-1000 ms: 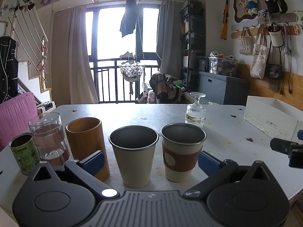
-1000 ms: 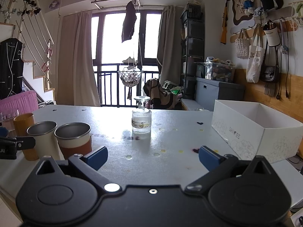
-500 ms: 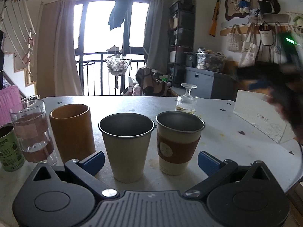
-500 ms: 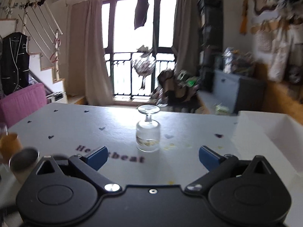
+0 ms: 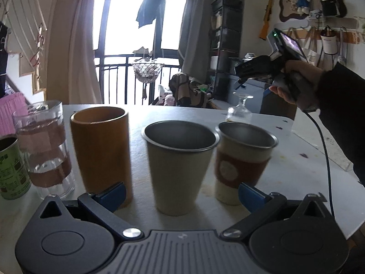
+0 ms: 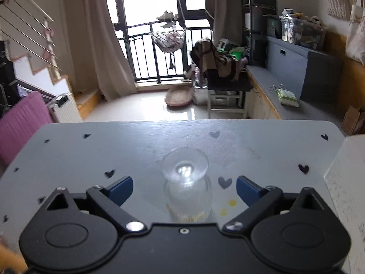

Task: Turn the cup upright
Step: 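Move the right tool to the upside-down ribbed goblet and close on its base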

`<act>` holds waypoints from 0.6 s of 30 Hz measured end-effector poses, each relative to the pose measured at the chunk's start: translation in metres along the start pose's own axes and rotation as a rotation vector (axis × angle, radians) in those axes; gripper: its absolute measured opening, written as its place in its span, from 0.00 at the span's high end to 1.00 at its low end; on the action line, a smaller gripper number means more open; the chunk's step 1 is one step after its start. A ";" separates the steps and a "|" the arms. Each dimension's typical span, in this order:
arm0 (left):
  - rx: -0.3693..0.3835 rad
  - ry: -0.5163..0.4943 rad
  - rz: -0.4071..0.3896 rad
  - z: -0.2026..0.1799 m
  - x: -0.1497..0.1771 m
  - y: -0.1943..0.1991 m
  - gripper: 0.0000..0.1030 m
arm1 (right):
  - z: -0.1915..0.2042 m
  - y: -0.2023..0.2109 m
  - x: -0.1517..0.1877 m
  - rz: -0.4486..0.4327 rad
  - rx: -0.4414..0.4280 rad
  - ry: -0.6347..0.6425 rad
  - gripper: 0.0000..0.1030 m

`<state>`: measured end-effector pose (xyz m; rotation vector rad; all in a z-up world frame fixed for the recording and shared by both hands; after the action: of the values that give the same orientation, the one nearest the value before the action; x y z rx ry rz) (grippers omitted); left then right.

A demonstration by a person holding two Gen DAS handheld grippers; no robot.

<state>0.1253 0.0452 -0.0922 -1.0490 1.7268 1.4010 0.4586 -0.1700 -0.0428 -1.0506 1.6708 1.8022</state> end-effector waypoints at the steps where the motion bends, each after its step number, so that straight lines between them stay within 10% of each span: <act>1: -0.006 0.004 0.003 0.003 0.001 -0.001 0.00 | 0.001 -0.009 -0.002 0.010 0.007 0.004 0.05; 10: -0.039 0.040 0.002 0.021 0.000 -0.003 0.00 | 0.006 -0.041 -0.010 0.048 0.051 0.031 0.40; 18: -0.022 0.030 -0.013 0.015 0.001 0.005 0.00 | 0.017 -0.009 0.014 -0.047 0.029 0.159 0.42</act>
<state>0.1207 0.0603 -0.0935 -1.0960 1.7265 1.4063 0.4533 -0.1538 -0.0597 -1.2377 1.7429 1.6988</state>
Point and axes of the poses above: each gripper's, at about its wrist camera, not at the fingertips, and y roughly against the way its jaws point, z to its left, x to its underside, the point moved 9 cm from there along -y, roughly the way its jaws point, and after that the axes turned 7 degrees about y, right-handed, at the moved point
